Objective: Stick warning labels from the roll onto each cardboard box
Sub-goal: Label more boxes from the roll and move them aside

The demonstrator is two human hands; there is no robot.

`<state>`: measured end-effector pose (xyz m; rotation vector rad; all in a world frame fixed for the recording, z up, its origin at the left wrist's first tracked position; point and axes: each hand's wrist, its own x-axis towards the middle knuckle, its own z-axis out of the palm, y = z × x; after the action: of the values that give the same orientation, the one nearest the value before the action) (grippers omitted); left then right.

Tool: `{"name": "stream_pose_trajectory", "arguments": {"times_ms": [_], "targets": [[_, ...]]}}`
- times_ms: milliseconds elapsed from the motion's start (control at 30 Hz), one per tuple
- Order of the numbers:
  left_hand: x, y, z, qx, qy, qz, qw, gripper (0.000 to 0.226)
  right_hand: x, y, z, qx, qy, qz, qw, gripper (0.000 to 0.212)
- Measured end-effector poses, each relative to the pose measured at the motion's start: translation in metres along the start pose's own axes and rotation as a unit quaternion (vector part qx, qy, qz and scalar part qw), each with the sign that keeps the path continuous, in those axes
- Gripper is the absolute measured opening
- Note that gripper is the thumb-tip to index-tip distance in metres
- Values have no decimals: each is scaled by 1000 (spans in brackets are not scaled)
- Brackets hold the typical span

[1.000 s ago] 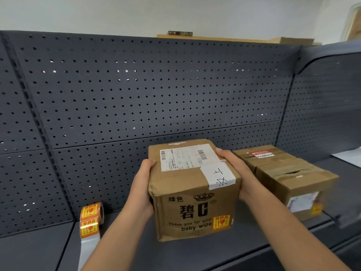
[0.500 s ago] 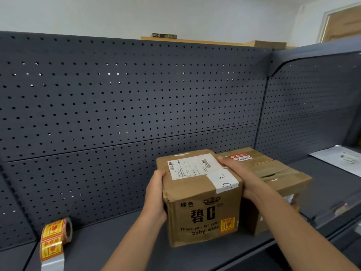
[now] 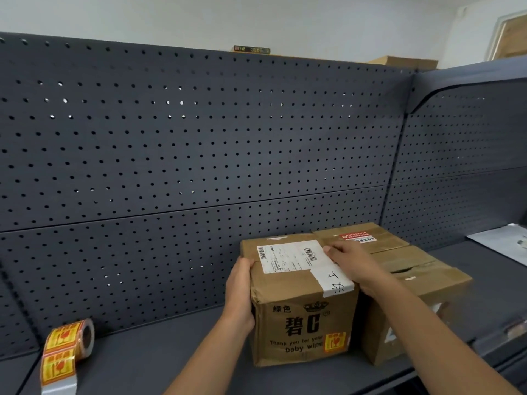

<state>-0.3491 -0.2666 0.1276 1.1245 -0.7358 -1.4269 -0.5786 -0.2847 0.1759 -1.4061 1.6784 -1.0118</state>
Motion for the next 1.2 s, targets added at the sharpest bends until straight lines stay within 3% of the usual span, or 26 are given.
{"name": "stream_pose_trajectory", "arguments": {"times_ms": [200,500,667,900,967,1067,1200], "targets": [[8,-4,2,13,2,15,1000,34,7,4,4,-83,73,-90,990,23],[10,-13,2,17,15,41,999,28,5,12,6,-247,142,-166,944,17],[4,-14,6,33,5,65,997,27,16,12,11,-350,140,-155,913,24],[2,2,-4,149,10,99,984,42,25,12,16,-369,141,-138,908,34],[3,8,-11,215,18,122,969,45,24,11,16,-369,151,-147,905,28],[0,20,-23,335,31,175,925,30,12,3,15,-359,162,-184,900,26],[-6,40,-48,527,71,300,792,26,-11,-16,20,-350,162,-240,891,17]]}}
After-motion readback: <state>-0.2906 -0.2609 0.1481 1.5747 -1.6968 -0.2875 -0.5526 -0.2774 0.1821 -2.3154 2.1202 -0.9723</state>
